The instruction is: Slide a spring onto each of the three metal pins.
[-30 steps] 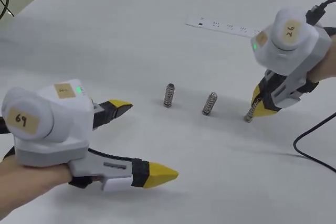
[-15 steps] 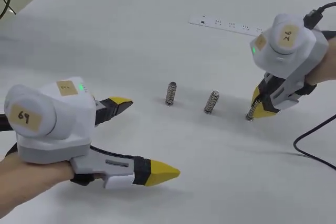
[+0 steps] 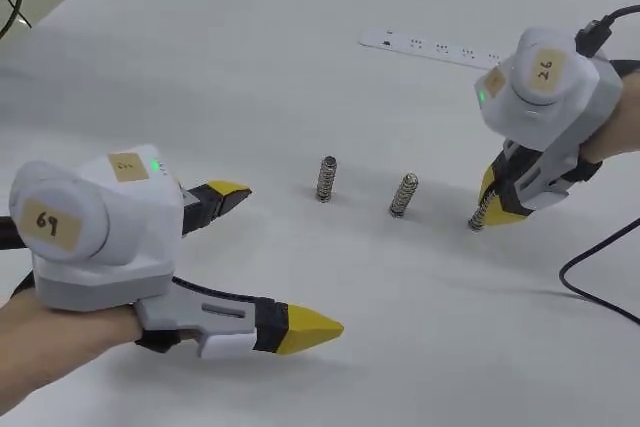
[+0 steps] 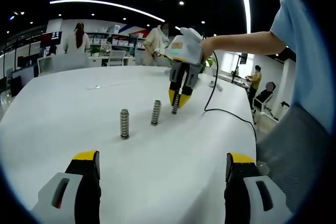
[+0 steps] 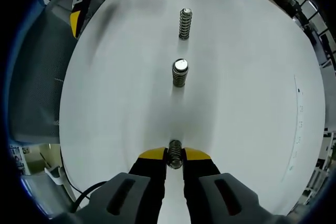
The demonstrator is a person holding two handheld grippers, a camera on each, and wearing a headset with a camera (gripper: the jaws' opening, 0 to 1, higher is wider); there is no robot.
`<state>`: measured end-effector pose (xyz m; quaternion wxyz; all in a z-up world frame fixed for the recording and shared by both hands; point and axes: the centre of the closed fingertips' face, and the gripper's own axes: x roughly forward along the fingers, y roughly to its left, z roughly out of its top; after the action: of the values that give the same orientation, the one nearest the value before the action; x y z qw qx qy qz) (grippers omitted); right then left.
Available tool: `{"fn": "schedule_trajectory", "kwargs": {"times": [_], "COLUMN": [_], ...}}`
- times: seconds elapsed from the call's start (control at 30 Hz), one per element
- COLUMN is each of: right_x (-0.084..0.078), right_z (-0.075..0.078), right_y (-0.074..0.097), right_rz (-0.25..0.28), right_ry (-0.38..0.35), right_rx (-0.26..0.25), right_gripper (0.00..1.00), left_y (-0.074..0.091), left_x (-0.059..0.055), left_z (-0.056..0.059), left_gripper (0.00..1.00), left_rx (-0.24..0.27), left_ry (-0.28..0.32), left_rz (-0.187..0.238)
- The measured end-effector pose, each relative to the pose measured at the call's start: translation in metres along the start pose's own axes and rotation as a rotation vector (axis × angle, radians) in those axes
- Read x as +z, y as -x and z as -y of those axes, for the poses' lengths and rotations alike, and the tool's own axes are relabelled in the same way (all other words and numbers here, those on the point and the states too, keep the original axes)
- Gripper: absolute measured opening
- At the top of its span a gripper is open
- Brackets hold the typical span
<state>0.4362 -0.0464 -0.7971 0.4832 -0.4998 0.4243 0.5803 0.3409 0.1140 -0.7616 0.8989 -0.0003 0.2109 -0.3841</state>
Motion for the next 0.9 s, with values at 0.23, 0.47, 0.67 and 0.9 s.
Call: {"fn": "schedule_trajectory", "kwargs": {"times": [0.23, 0.47, 0.67, 0.9], "right_x": [0.003, 0.008, 0.017, 0.017], "right_z": [0.0, 0.001, 0.0, -0.013], "right_y": [0.001, 0.004, 0.009, 0.011], "right_rz": [0.031, 0.105, 0.231, 0.302], "right_ry": [-0.027, -0.071, -0.141, -0.204], "right_rx": [-0.005, -0.023, -0.062, -0.077], "right_gripper": [0.22, 0.45, 0.69, 0.81], "left_y": [0.0, 0.0, 0.0, 0.001], "left_x": [-0.001, -0.001, -0.002, -0.002], "left_z": [0.0, 0.001, 0.002, 0.005], "left_gripper": [0.98, 0.98, 0.98, 0.98], "left_rx": [-0.001, -0.002, 0.0, -0.006], "left_ry": [0.002, 0.003, -0.001, 0.001], "left_rz": [-0.003, -0.006, -0.01, -0.012]}}
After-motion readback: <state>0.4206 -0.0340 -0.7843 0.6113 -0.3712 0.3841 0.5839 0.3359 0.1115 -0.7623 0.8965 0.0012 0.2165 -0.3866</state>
